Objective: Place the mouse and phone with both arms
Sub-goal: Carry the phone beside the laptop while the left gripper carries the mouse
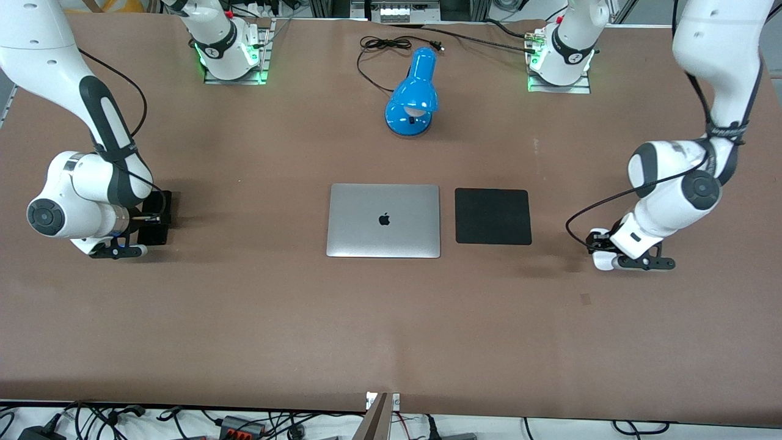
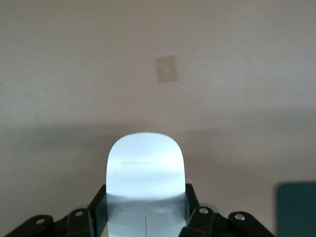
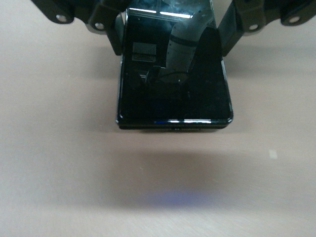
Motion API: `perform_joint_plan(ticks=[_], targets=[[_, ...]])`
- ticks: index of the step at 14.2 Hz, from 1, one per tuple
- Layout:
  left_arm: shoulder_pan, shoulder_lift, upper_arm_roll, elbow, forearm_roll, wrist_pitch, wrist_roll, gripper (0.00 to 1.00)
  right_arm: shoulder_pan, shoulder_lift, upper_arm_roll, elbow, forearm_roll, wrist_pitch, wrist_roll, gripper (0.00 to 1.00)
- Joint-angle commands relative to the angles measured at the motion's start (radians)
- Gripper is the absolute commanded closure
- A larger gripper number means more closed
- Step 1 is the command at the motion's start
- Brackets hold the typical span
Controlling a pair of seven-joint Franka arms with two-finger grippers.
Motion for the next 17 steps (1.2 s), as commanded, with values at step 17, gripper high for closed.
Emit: perform_joint_plan(ticks=[17], targets=[[-0.193,0.077,-0.246,-0.112,0.029,0.140,-0.476,0.61,0.247,0.009,0.233,0.171,0.074,-0.176,0.322,0.85]])
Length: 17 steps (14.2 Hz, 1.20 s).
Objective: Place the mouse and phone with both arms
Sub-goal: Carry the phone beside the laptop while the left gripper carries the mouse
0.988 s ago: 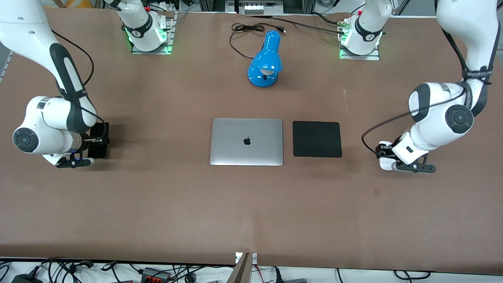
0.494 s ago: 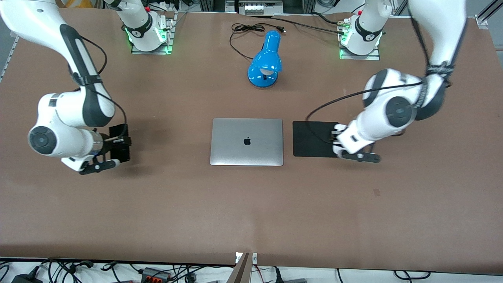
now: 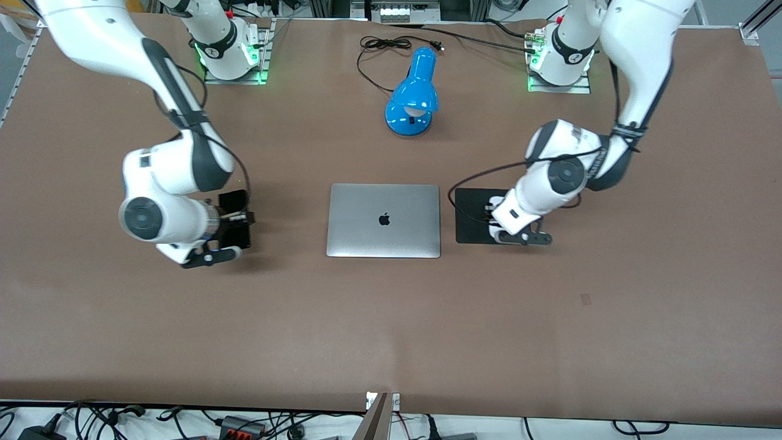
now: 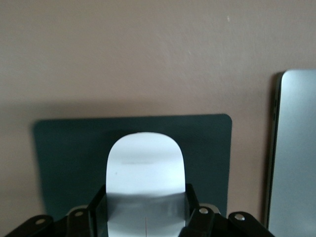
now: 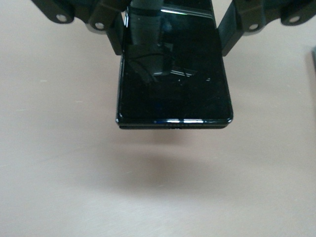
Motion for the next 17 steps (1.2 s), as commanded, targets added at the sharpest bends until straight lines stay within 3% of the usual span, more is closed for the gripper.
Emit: perform_joint_plan(ticks=[1,7,8,9,10,17], targets=[[-0.006,0.017,0.001,-0.054,0.029,0.105,-0.037,0.60,0.038,0.046,-0.002,0.026,0.013,0.008,0.074,0.85],[-0.006,0.024,0.003,-0.056,0.029,0.105,-0.037,0.51,0.130,0.109,-0.001,0.022,0.016,0.068,0.227,0.85],[-0.006,0.024,0.003,-0.056,0.029,0.105,-0.037,0.42,0.147,0.115,-0.001,0.023,0.016,0.082,0.249,0.85],[-0.004,0.024,0.003,-0.056,0.029,0.105,-0.037,0.15,0.164,0.120,-0.001,0.023,0.016,0.098,0.279,0.85],[-0.003,0.022,0.003,-0.054,0.029,0.099,-0.038,0.00,0.179,0.120,-0.001,0.022,0.016,0.102,0.304,0.85],[0.005,0.016,0.003,-0.054,0.029,0.099,-0.037,0.00,0.201,0.151,-0.002,0.014,0.016,0.154,0.416,0.85]])
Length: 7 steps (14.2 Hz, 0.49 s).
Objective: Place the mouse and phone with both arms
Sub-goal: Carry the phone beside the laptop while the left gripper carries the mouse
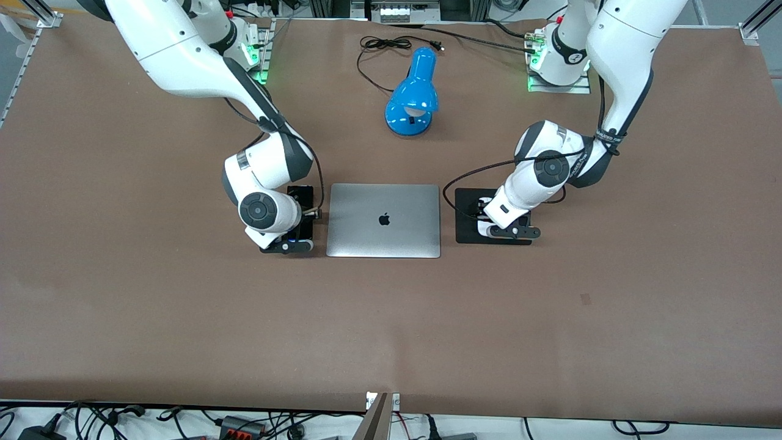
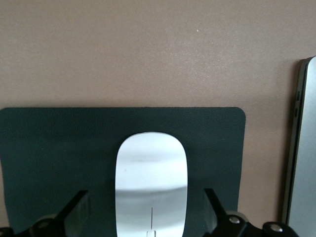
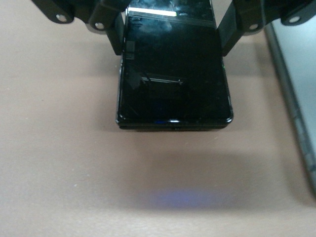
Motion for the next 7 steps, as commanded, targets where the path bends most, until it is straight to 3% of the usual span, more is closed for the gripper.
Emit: perform_joint_plan(ticks=[1,4,5,6,7], targets=[[0.007,-0.018,-0.002,-0.006,0.029,0.002,-0.021,0.00,0.007,0.006,0.001,0.011,0.014,0.012,0.057,0.85],[0.010,-0.039,-0.002,-0.003,0.029,-0.006,-0.020,0.00,0.001,0.010,0.001,0.007,0.012,0.012,0.044,0.85],[0.013,-0.059,0.001,0.005,0.029,-0.032,-0.018,0.00,0.003,0.010,0.001,0.007,0.012,0.011,0.049,0.76],[0.022,-0.077,0.001,0.026,0.029,-0.078,-0.015,0.00,0.004,0.009,0.001,0.011,0.014,0.008,0.058,0.24],[0.037,-0.093,0.001,0.059,0.029,-0.125,-0.013,0.00,0.001,0.007,0.001,0.011,0.014,0.006,0.060,0.00]])
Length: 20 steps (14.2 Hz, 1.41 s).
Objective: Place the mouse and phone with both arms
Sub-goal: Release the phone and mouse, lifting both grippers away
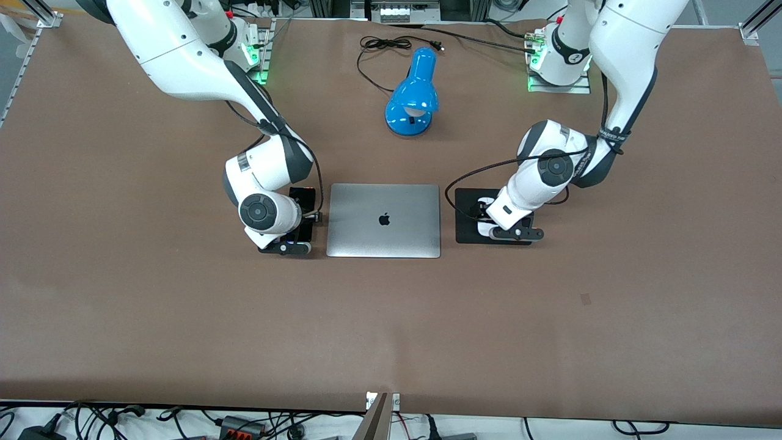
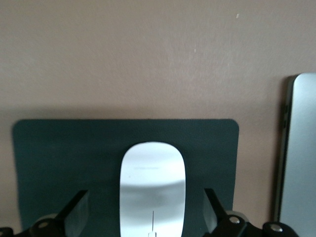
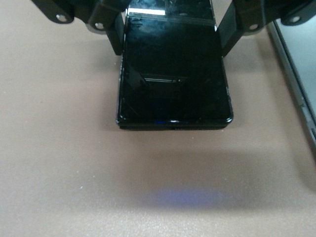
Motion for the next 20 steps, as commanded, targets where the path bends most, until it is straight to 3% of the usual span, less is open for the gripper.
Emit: perform_joint_plan(ticks=[1,6,9,13,16,20], targets=[[0.039,-0.075,0.000,0.070,0.029,-0.151,-0.004,0.00,-0.006,-0.004,0.001,0.014,0.012,-0.006,0.022,0.00],[0.145,-0.140,0.000,0.294,0.029,-0.537,0.274,0.00,-0.019,-0.132,-0.008,0.066,0.003,-0.076,0.004,0.00],[0.171,-0.195,0.017,0.425,0.055,-0.732,0.333,0.00,-0.045,-0.154,-0.008,0.239,-0.016,-0.240,-0.014,0.00],[0.226,-0.209,0.017,0.694,0.066,-1.026,0.329,0.00,-0.099,-0.156,-0.011,0.475,-0.034,-0.446,-0.123,0.00],[0.266,-0.209,0.020,0.763,0.069,-1.059,0.329,0.00,-0.171,-0.177,-0.018,0.534,-0.034,-0.518,-0.210,0.00],[0.300,-0.213,0.017,0.766,0.052,-1.134,0.335,0.00,-0.300,-0.278,-0.027,0.526,-0.035,-0.509,-0.406,0.00]])
